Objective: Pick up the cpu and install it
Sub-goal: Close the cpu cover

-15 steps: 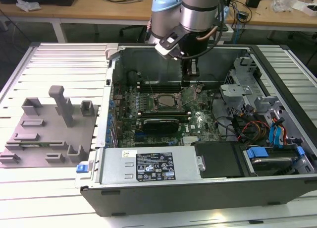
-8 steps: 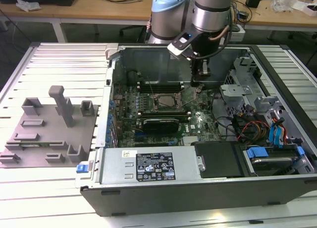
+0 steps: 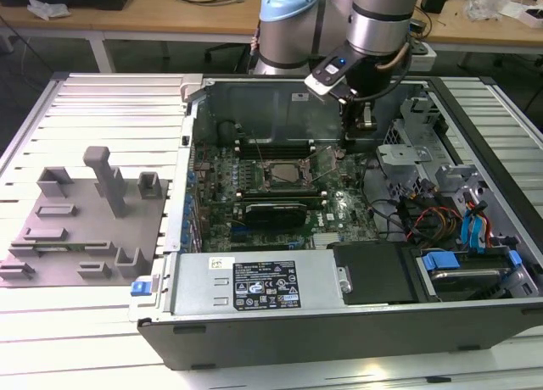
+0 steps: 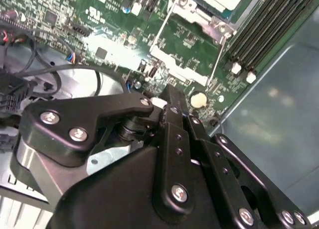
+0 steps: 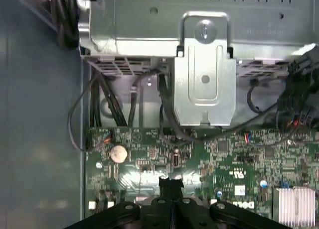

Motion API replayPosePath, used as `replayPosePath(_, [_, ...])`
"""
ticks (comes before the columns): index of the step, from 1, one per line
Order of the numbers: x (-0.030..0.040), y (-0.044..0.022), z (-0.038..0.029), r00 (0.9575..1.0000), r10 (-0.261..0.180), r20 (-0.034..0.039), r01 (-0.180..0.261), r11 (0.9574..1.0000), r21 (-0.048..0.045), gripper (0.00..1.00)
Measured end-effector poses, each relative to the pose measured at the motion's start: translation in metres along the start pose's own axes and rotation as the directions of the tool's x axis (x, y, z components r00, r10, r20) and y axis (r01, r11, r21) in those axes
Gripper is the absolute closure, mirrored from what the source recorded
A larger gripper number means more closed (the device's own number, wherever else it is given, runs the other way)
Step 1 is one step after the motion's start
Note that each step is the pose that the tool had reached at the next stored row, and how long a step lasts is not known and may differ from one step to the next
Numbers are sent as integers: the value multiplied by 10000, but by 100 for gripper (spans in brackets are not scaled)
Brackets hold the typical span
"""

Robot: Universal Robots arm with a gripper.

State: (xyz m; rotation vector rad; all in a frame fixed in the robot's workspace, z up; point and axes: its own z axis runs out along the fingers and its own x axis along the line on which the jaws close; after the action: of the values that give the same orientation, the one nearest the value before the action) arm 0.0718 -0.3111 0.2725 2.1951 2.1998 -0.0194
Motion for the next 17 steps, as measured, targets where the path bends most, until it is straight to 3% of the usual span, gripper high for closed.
replayPosePath(5, [0,44,34,10000,-3,0,3,10000,56,89])
replayPosePath(9, [3,62,116,10000,-6,-1,6,9999,141,89])
replayPosePath(14, [7,71,228,10000,-12,0,12,9995,319,89])
replayPosePath(17, [8,74,261,10000,-12,-1,12,9994,343,89])
